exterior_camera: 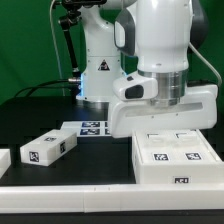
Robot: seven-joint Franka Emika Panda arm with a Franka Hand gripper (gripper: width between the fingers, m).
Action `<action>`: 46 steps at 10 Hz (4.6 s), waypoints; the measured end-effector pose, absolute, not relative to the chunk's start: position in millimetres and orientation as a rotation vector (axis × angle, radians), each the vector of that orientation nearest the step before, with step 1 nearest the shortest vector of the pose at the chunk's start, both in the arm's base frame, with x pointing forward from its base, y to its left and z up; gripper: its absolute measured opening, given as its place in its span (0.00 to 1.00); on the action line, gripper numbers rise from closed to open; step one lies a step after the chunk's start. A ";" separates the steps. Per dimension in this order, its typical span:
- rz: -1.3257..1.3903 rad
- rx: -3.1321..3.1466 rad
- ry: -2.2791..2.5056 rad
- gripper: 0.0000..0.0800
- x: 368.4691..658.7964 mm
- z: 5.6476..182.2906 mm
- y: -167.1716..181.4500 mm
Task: Assemble cabinet
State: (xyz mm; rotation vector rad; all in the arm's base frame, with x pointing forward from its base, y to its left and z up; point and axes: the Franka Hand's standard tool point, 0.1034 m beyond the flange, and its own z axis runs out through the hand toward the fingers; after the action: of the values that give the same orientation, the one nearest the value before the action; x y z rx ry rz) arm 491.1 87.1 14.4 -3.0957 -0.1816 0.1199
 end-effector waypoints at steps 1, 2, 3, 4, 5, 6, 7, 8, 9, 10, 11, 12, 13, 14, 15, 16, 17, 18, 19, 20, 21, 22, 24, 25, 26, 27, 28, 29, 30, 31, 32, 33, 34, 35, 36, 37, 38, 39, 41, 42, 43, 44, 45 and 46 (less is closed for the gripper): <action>0.124 -3.097 -0.203 0.00 492.1 26.9 85.5; 0.128 -3.096 -0.237 0.00 493.3 36.7 83.8; 0.140 -3.095 -0.256 0.00 494.2 45.9 81.9; 0.153 -3.097 -0.278 0.00 497.1 57.4 79.7; 0.170 -3.102 -0.286 0.00 499.7 67.4 77.4; 0.184 -3.105 -0.304 0.00 505.0 79.2 75.4; 0.221 -3.106 -0.326 0.00 514.2 93.0 73.6; 0.223 -3.106 -0.327 0.00 521.8 97.8 73.8; 0.227 -3.105 -0.328 0.00 520.1 95.4 74.3; 0.228 -3.105 -0.329 0.00 519.6 95.1 74.5; 0.229 -3.105 -0.329 0.00 519.5 94.9 74.5; 0.228 -3.105 -0.330 0.00 519.7 95.0 74.5; 0.221 -3.102 -0.355 0.00 522.3 97.3 73.8; 0.227 -3.101 -0.372 0.00 524.5 103.5 71.7; 0.228 -3.101 -0.387 0.00 529.9 113.5 67.8; 0.239 -3.100 -0.392 0.00 533.1 119.3 64.3; 0.255 -3.100 -0.394 0.00 534.6 122.6 62.8; 0.277 -3.099 -0.398 0.00 539.3 128.9 60.9; 0.278 -3.097 -0.406 0.00 544.5 130.0 60.4; 0.291 -3.095 -0.408 0.00 546.8 130.0 60.6; 0.299 -3.095 -0.408 0.00 549.4 132.0 60.5; 0.304 -3.096 -0.400 0.00 549.8 132.4 61.2; 0.321 -3.102 -0.379 0.00 538.8 126.2 70.5; 0.304 -3.102 -0.397 0.00 530.1 123.9 75.4; 0.297 -3.103 -0.405 0.00 522.6 122.4 76.7; 0.294 -3.103 -0.412 0.00 516.9 121.3 78.0; 0.294 -3.103 -0.421 0.00 514.4 122.5 78.9; 0.288 -3.102 -0.427 0.00 518.0 124.8 78.6; 0.289 -3.098 -0.438 0.00 523.5 125.9 77.8; 0.278 -3.097 -0.441 0.00 531.0 126.9 76.8; 0.264 -3.098 -0.436 0.00 538.9 127.7 75.9; 0.254 -3.098 -0.431 0.00 546.1 127.3 75.5; 0.250 -3.097 -0.426 0.00 551.3 125.6 77.5; 0.255 -3.096 -0.423 0.00 555.7 125.9 80.3; 0.267 -3.097 -0.420 0.00 556.7 127.5 81.9; 0.278 -3.096 -0.422 0.01 555.3 127.4 82.6; 0.277 -3.095 -0.425 0.01 555.2 126.9 82.3; 0.277 -3.095 -0.425 0.24 555.2 126.8 82.4; 0.277 -3.095 -0.426 0.44 555.1 126.8 82.4; 0.278 -3.095 -0.426 0.67 555.1 126.7 82.4; 0.283 -3.099 -0.421 0.67 551.9 126.2 80.0; 0.285 -3.114 -0.388 0.89 538.1 124.8 71.3; 0.192 -3.141 -0.347 0.97 526.1 125.1 61.5; 0.127 -3.139 -0.347 0.97 512.1 121.0 47.5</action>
Offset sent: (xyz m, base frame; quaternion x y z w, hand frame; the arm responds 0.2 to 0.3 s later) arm 0.0065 -0.0032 0.0406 0.0177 -0.0345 -0.0172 0.9991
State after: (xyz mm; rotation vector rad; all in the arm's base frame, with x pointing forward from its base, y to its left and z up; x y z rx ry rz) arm 512.1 47.5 121.0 -3.1386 -0.3469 0.1272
